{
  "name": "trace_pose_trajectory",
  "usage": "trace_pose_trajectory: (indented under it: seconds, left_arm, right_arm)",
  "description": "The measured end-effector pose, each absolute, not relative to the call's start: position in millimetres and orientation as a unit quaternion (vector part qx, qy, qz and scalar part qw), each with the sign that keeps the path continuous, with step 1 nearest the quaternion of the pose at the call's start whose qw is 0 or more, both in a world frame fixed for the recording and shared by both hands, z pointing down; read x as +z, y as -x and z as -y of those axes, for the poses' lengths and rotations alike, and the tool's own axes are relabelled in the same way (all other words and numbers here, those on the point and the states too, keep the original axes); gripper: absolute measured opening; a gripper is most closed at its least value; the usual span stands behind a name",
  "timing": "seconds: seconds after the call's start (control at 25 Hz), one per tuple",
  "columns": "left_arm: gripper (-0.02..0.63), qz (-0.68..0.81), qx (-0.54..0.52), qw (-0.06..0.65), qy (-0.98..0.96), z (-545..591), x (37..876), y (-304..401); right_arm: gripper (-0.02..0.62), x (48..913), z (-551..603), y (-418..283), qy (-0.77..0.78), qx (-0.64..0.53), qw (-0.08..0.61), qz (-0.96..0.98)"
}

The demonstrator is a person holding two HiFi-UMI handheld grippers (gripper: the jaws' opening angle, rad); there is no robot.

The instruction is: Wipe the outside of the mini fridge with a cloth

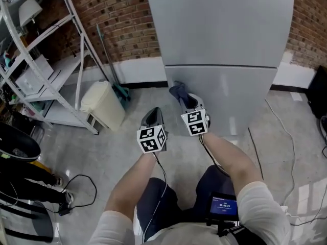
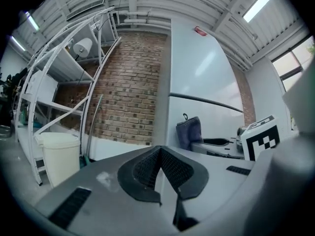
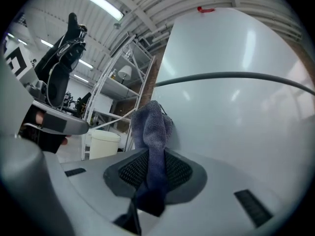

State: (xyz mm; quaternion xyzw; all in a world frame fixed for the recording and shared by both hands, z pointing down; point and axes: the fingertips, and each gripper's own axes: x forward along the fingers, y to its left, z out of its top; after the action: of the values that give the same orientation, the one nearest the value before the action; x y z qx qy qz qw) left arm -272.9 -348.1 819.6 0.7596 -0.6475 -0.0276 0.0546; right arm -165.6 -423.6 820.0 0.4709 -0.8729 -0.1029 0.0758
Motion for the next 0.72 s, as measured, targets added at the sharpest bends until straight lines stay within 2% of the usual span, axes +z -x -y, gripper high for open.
trace_pose_trajectory:
  seconds: [0.36, 0.72]
  left_arm:
    - [0.000, 0.642, -0.037, 0.049, -0.764, 350.1, 820.4, 270.9]
    - [0.000, 0.611, -0.037, 0.048, -0.789, 367.9, 820.5, 205.9]
  right_arm:
    - [0.086, 824.8, 441.2, 158.7, -0.479, -0.115, 0.083, 0.866]
    - [0.086, 818.1, 438.7, 71.8, -0.520, -0.114, 0.070, 0.844]
